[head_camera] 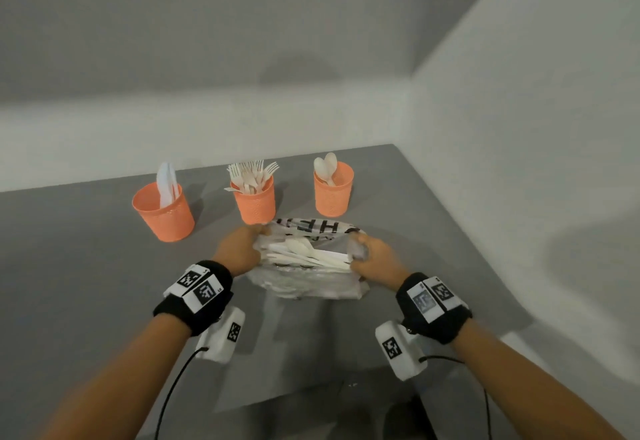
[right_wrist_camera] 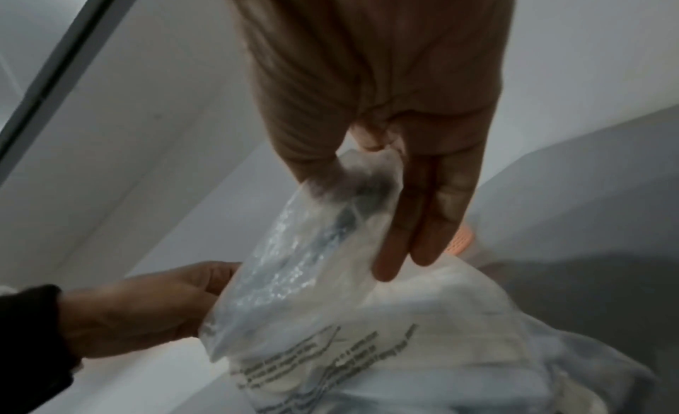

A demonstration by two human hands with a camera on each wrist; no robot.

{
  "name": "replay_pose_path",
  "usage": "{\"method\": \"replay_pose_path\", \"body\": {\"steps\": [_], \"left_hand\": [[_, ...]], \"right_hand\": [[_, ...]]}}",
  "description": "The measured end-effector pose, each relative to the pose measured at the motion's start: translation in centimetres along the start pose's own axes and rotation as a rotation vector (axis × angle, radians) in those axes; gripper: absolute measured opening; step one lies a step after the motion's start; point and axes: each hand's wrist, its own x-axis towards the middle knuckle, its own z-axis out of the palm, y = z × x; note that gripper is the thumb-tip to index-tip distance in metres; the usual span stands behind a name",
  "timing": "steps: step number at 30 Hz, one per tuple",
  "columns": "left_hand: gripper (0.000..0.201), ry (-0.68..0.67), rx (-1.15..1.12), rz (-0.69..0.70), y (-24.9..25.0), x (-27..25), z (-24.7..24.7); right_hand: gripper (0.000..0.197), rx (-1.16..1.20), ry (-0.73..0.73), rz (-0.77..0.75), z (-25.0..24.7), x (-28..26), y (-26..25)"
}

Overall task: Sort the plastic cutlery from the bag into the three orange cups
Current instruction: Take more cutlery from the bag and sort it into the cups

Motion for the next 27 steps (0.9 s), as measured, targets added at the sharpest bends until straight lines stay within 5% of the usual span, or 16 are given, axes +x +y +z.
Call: {"method": "replay_pose_path", "body": {"steps": [11,14,17,20,27], "left_hand": [[0.047,0.056,-0.079,0.315,14.1,7.5,7.7],[0.052,-0.017,-0.002,0.315,15.9,8.5,9.8],[0.054,-0.09,0.041,0.319,16.8,8.9,10.6],[0.055,-0.106,0.046,0.29,16.8,9.2,10.5],[0.066,-0.309,0.073,0.173,16.9,8.6,9.9]], "right_hand": [[0.063,-0.021,0.261,0.185,-8.4,-3.6,8.2],[0.056,-0.384,0.265,0.282,-9.0,-4.4,9.1],[0.033,-0.835,0.367,0.168,-9.2,-3.9,8.2],[0.027,-0.859,0.292,-0.026,-8.8,-1.8,7.1],[0.029,-0.728,0.01,0.202,-8.0,2.2,6.9]]}}
